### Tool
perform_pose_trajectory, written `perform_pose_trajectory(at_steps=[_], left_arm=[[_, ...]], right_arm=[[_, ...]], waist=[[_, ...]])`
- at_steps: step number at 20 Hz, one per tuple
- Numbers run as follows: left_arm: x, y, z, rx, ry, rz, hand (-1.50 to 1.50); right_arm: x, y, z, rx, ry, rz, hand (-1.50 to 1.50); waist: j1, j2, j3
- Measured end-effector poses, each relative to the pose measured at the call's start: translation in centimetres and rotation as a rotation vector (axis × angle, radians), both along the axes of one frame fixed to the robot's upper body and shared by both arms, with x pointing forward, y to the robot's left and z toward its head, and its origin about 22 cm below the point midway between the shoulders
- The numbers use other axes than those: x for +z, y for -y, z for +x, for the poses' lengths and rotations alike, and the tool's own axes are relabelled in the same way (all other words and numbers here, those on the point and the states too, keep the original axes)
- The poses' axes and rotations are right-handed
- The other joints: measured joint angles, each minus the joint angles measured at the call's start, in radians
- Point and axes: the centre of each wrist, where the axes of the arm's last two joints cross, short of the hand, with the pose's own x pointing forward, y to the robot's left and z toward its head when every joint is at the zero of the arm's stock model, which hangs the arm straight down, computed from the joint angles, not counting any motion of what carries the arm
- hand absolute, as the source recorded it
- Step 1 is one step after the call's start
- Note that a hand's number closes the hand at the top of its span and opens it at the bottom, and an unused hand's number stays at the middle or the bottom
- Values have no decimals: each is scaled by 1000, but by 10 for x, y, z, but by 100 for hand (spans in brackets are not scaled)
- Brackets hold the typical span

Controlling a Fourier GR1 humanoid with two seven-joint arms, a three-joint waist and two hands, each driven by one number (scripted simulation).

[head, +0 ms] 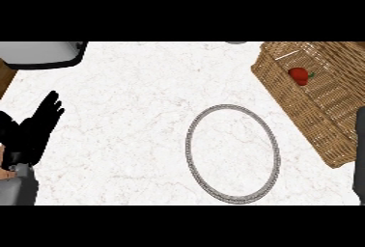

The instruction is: Pick the bell pepper from the placemat and place it in the basket

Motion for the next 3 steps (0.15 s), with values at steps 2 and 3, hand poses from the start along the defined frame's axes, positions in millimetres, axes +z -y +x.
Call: perform_pose_trajectory(at_steps=[2, 3], left_arm=[[-3, -1, -4, 8, 1, -2, 0], [0, -4, -4, 11, -2, -2, 0]], right_arm=[[-11, -5, -21, 26, -3, 20, -150], [-12, -6, -32, 37, -3, 25, -150]], waist=[[-8, -2, 0], [-11, -3, 0]])
